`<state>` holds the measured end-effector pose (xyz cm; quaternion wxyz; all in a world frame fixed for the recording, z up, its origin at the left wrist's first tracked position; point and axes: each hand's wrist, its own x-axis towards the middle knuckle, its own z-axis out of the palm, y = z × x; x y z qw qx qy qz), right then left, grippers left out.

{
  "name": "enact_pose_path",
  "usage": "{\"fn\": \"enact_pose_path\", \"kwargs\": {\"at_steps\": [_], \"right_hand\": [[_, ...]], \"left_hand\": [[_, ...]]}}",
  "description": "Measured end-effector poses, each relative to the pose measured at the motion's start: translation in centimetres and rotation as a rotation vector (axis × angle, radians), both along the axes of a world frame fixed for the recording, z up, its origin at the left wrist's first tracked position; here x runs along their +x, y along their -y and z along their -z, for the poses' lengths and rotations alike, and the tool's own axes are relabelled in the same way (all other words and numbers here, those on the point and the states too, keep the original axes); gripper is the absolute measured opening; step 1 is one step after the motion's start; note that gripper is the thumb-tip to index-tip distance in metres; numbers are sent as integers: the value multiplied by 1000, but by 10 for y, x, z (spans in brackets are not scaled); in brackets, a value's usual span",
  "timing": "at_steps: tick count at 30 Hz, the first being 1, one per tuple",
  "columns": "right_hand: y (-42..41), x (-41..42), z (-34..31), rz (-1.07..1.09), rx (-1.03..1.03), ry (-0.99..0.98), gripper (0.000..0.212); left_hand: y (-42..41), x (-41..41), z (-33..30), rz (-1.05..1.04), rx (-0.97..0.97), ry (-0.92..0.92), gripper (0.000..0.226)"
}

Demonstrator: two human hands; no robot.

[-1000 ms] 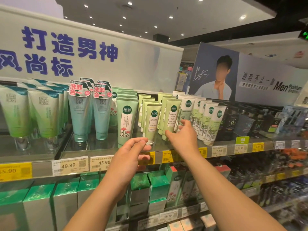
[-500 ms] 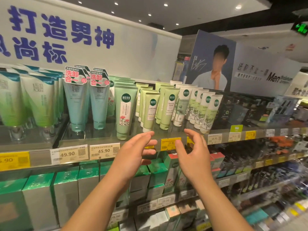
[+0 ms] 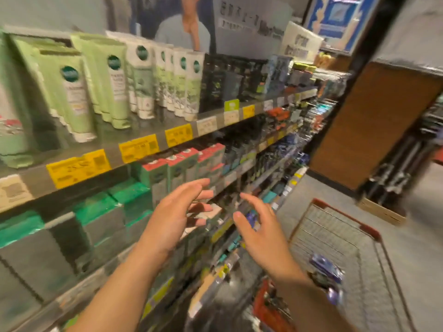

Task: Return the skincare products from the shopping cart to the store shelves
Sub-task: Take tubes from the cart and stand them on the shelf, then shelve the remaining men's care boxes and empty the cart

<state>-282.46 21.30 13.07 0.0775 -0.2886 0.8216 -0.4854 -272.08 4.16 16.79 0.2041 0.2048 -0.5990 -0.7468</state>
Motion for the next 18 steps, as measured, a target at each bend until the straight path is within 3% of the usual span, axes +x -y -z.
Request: {"fn": "enact_pose_path", "kwargs": {"at_steps": [4, 9, 13, 18], "right_hand": [[-65, -2, 39, 216, -9, 40, 38], [-142, 4, 80, 405, -48, 64, 43], [-211, 9, 98, 485, 71, 166, 44], [-279, 17, 117, 562, 243, 284, 47]], "left_hand": [[-49, -34, 24, 157, 13, 123, 23], [-112, -62, 61, 285, -135, 220, 24], [-173, -81, 88, 412, -117, 350, 28], [-234, -103, 122, 617, -543, 416, 51]]}}
